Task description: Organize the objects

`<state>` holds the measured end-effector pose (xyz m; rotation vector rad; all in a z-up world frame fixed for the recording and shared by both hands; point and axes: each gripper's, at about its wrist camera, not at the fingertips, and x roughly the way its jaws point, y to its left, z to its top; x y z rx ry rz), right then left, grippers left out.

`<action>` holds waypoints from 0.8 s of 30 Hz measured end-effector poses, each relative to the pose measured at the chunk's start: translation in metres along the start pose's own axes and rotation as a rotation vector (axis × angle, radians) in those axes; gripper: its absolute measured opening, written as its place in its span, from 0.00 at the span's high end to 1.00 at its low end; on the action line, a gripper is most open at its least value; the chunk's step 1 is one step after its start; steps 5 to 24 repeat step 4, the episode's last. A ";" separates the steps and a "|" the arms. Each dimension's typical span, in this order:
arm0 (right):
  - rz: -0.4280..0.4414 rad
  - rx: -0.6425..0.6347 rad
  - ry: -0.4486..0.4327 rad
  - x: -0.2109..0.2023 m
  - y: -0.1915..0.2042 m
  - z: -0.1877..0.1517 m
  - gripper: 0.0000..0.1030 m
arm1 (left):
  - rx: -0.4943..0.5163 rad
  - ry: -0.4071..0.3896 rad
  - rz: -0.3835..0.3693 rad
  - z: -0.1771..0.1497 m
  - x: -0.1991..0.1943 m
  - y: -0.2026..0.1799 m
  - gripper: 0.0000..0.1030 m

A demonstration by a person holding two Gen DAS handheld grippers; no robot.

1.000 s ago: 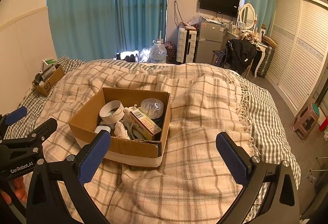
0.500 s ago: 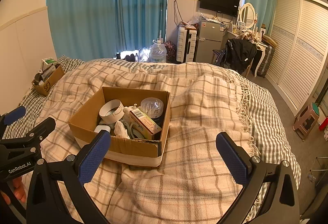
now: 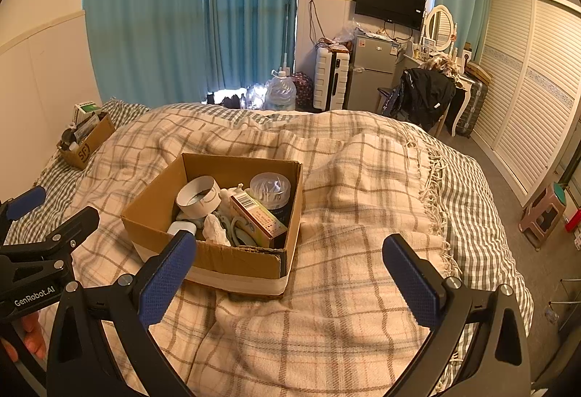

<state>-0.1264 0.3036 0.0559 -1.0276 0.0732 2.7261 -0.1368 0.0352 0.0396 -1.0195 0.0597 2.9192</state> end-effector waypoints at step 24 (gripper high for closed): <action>0.002 -0.002 0.002 0.001 0.000 0.000 0.01 | 0.001 0.001 -0.003 0.000 0.000 -0.001 0.00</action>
